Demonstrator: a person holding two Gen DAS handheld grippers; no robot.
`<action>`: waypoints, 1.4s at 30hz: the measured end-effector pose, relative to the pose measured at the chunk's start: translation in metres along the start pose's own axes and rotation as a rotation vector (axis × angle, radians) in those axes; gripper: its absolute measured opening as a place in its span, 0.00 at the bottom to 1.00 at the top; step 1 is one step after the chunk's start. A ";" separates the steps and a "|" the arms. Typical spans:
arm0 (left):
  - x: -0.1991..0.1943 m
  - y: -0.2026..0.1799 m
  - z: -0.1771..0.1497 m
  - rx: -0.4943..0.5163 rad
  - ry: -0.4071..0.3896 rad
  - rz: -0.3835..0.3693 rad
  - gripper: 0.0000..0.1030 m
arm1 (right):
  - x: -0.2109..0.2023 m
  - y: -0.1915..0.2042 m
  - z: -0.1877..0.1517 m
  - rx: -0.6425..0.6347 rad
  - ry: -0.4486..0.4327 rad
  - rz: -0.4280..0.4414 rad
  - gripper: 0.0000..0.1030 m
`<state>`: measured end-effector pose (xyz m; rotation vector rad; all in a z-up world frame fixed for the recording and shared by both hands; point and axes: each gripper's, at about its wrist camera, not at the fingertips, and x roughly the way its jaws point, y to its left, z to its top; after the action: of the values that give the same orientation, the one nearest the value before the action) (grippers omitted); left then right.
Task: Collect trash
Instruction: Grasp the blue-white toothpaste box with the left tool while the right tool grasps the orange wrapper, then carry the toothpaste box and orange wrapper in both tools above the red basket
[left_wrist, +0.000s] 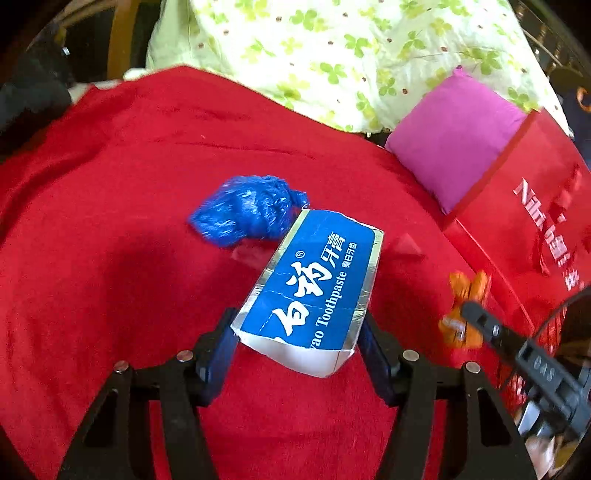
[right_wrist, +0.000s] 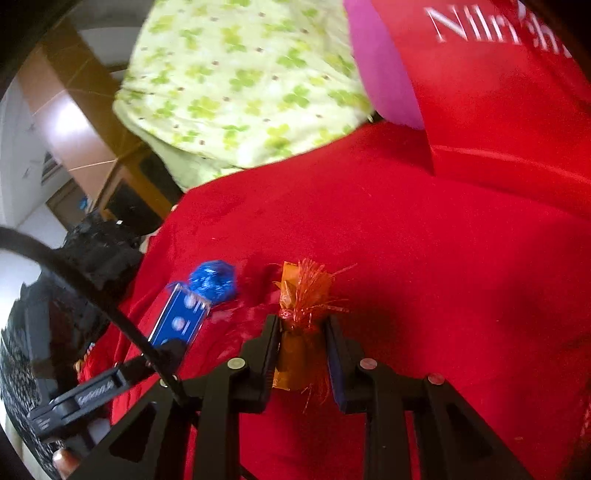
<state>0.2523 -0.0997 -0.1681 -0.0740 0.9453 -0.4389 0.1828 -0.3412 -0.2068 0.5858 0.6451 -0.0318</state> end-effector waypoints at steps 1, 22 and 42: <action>-0.011 0.000 -0.006 0.006 -0.014 0.006 0.63 | -0.006 0.003 -0.002 -0.007 -0.013 0.003 0.26; -0.166 -0.106 -0.059 0.275 -0.338 0.172 0.63 | -0.213 0.035 -0.032 -0.086 -0.272 0.065 0.26; -0.212 -0.170 -0.078 0.387 -0.446 0.170 0.63 | -0.319 0.022 -0.035 -0.123 -0.466 -0.009 0.26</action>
<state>0.0271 -0.1605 -0.0086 0.2501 0.4132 -0.4180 -0.0886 -0.3522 -0.0344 0.4349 0.1944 -0.1322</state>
